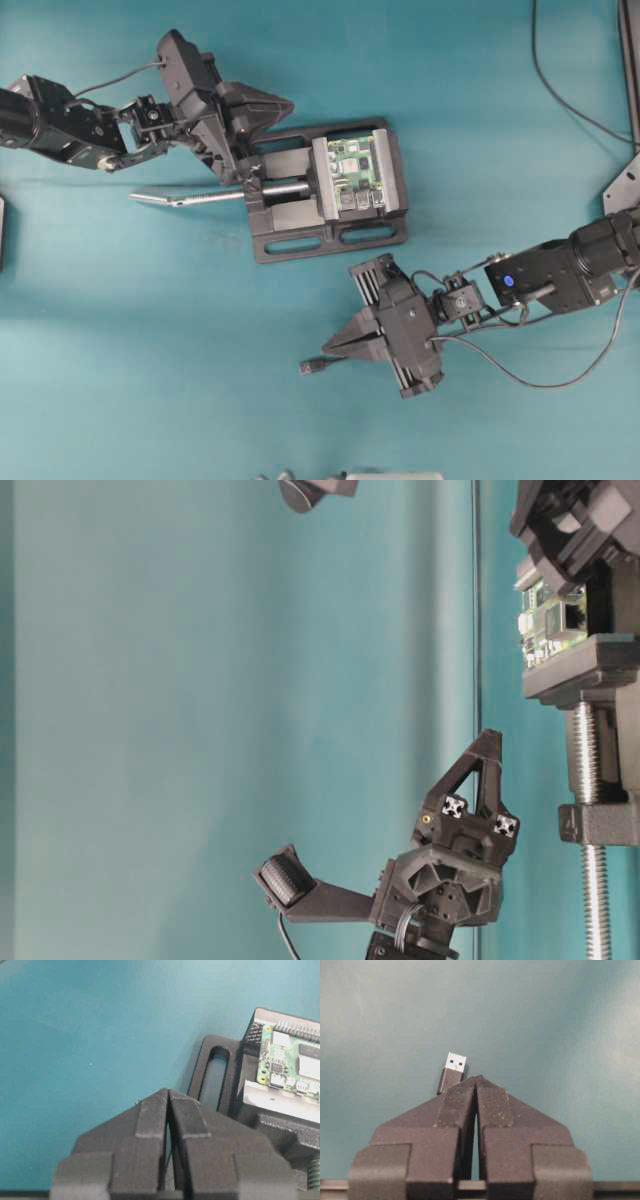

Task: Insert the USB into the fixed PCB.

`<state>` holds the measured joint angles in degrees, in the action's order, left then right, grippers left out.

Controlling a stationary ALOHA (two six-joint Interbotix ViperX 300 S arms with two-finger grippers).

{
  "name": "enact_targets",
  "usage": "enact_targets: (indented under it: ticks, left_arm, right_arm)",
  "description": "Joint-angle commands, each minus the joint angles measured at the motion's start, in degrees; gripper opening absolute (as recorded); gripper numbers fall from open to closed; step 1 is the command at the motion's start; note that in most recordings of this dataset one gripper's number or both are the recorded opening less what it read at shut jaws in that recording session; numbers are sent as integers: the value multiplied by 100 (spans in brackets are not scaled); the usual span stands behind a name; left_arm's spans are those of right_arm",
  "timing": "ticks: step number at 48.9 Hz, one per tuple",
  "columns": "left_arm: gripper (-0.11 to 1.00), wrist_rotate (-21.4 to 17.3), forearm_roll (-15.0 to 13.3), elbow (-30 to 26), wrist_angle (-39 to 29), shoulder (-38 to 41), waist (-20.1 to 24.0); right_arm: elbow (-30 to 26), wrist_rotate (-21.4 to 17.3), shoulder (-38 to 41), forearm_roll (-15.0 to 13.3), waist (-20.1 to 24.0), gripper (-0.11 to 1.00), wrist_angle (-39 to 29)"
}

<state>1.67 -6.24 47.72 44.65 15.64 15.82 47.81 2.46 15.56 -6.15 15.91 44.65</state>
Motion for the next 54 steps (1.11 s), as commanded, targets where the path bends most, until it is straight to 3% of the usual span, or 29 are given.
enact_targets:
  ticks: [1, 4, 12, 21, 25, 29, 35, 37, 40, 43, 50, 54]
  left_arm:
    - [1, -88, 325, 44, 70, -562, -316]
    - [5, -158, 316, 167, 0, -853, -413]
    - [0, -79, 299, 729, -448, -1714, -598]
    - [4, 308, 237, 1477, -1274, -2848, -1002]
    - [17, 422, 237, 1819, -1547, -3393, -1169]
    - [38, 422, 237, 2197, -1688, -3990, -1327]
    - [76, 439, 237, 2646, -1916, -5045, -1591]
    - [82, 431, 246, 2769, -2101, -5528, -1687]
    - [79, 422, 246, 2918, -2461, -6117, -1731]
    - [78, 343, 255, 3076, -3050, -6706, -1723]
    - [78, 237, 343, 3401, -4667, -8033, -1731]
    - [78, 272, 334, 3489, -4702, -8517, -1723]
  right_arm:
    - [-123, -9, -97, -9, 44, 0, 62]
    - [-132, -44, -141, -9, 62, 0, 26]
    - [-299, -167, -220, 26, 53, 0, -35]
    - [-457, -167, -211, 35, 53, 0, -158]
    - [-457, -158, -211, 26, 44, 0, -334]
    - [-439, -158, -211, 26, 44, 4, -457]
    - [-466, -176, -211, 53, 44, 26, -501]
    - [-483, -167, -211, 53, 44, 36, -501]
    - [-536, -167, -193, 53, 44, 49, -510]
    - [-589, -158, -141, 62, 44, 56, -510]
    - [-677, -167, 62, 79, 53, 54, -510]
    - [-703, -158, 211, 158, 62, 54, -510]
